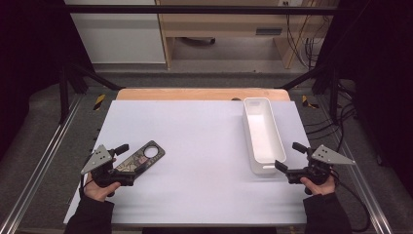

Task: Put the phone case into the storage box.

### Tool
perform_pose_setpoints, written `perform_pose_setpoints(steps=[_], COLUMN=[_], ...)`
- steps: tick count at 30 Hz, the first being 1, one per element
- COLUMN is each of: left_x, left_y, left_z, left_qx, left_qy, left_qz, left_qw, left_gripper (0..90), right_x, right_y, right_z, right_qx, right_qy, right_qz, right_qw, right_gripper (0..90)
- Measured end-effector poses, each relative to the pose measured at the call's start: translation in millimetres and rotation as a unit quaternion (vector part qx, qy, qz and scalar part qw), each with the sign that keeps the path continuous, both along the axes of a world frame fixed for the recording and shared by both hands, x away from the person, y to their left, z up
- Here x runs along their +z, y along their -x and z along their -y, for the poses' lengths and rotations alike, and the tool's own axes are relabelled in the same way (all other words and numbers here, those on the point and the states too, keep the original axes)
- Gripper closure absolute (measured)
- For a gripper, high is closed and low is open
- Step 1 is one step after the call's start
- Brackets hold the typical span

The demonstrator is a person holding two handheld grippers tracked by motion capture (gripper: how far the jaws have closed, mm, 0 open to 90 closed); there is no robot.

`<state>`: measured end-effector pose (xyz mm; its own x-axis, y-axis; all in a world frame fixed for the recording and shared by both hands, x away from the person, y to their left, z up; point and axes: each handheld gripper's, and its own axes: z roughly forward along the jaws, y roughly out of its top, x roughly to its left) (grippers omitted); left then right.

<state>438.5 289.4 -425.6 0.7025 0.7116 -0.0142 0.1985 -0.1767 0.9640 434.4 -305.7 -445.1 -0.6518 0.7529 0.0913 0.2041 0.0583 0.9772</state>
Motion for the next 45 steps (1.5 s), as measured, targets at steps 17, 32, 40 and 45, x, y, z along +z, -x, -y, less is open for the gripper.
perform_pose_setpoints(steps=[17,32,40,45], left_x=[11.5,30.3,41.5,47.0], left_y=[2.0,-2.4,-9.2,-12.9], left_z=[0.3,4.2,8.6,9.9], left_qx=[-0.001,0.002,-0.002,-0.002], left_qy=[-0.003,-0.017,-0.035,-0.041], left_qz=[-0.001,-0.004,-0.008,-0.009], left_qw=[1.0,0.9998,0.9994,0.9991], left_gripper=[0.9,0.8,0.4,0.4], right_x=[0.3,1.1,1.8,1.4], right_y=[0.2,0.8,1.5,1.3], right_z=[-1.6,-1.9,-1.5,-2.4], right_qx=[0.005,0.007,0.005,0.005], right_qy=[0.005,0.005,0.007,0.009], right_qz=[0.002,0.004,0.007,0.005], right_qw=[1.0,1.0,0.9999,0.9999], right_gripper=[0.3,0.3,0.3,0.3])
